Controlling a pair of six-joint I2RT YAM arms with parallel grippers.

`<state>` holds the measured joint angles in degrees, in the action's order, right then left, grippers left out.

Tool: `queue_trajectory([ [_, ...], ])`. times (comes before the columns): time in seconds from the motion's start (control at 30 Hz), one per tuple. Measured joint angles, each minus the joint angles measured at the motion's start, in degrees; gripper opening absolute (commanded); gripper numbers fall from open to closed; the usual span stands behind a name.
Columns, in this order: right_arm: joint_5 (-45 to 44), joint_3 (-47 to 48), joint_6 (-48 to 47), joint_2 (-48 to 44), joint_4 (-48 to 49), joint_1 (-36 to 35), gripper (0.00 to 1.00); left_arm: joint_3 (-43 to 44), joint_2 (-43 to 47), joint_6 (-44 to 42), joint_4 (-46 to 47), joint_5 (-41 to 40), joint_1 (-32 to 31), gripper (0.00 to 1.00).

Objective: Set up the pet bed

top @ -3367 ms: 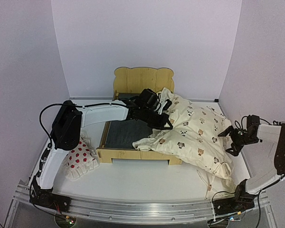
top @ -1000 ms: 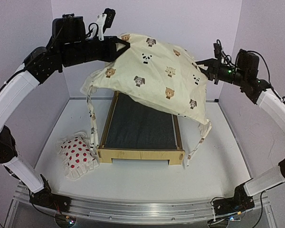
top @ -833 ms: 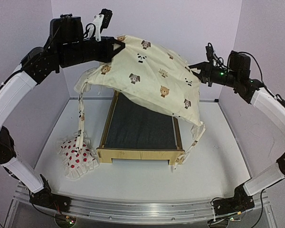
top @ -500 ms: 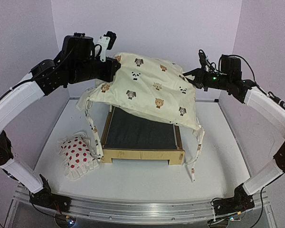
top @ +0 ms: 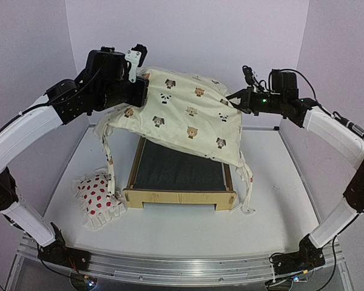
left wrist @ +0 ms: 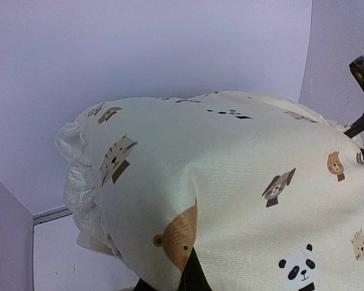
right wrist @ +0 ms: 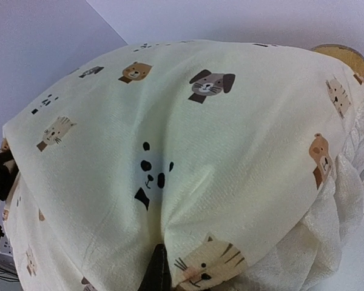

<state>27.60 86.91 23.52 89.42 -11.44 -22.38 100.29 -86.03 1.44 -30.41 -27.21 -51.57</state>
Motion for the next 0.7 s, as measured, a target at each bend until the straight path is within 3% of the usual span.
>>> queue_trajectory([
  [0.37,-0.1,2.4,-2.7,5.5,0.6,-3.1,0.0,3.9,-1.6,-4.7,0.2,-6.6,0.2,0.0],
  [0.7,-4.8,2.3,-6.3,5.6,-0.3,-3.2,0.0,-13.7,0.9,0.0,4.5,-6.4,4.0,0.0],
])
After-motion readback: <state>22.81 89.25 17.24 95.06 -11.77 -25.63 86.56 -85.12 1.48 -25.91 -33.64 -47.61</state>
